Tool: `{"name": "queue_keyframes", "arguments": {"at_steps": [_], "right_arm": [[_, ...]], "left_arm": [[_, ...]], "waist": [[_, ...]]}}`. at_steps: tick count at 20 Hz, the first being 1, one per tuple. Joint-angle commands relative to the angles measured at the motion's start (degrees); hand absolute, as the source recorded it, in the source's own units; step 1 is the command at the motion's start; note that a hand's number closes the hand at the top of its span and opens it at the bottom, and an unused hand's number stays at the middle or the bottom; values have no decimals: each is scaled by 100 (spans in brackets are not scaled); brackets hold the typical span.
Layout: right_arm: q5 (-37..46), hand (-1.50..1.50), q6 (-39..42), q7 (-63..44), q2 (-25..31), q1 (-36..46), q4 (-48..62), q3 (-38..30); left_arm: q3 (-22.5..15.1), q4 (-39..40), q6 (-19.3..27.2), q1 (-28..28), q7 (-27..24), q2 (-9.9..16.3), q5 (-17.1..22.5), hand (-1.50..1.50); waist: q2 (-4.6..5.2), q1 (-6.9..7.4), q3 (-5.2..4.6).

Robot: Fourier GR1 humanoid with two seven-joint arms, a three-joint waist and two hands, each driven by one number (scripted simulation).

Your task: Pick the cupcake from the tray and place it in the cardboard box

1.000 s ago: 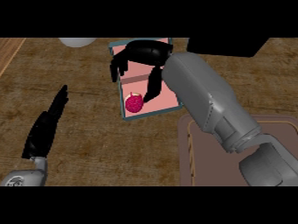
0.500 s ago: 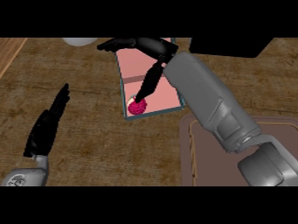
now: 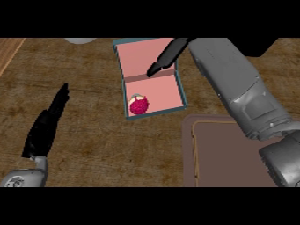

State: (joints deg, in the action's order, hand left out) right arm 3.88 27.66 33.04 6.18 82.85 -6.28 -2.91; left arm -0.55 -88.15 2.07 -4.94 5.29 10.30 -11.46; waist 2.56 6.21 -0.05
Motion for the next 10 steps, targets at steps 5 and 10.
{"name": "queue_keyframes", "arguments": {"at_steps": [5,10], "right_arm": [[-424,-150,269,-422,995,161,299,-502],[-424,-150,766,-319,1614,77,234,-517]], "left_arm": [[16,-12,-128,-189,-10,71,59,0],[-83,-18,-123,-179,-23,0,19,0]], "waist": [[150,196,5],[228,292,17]]}}
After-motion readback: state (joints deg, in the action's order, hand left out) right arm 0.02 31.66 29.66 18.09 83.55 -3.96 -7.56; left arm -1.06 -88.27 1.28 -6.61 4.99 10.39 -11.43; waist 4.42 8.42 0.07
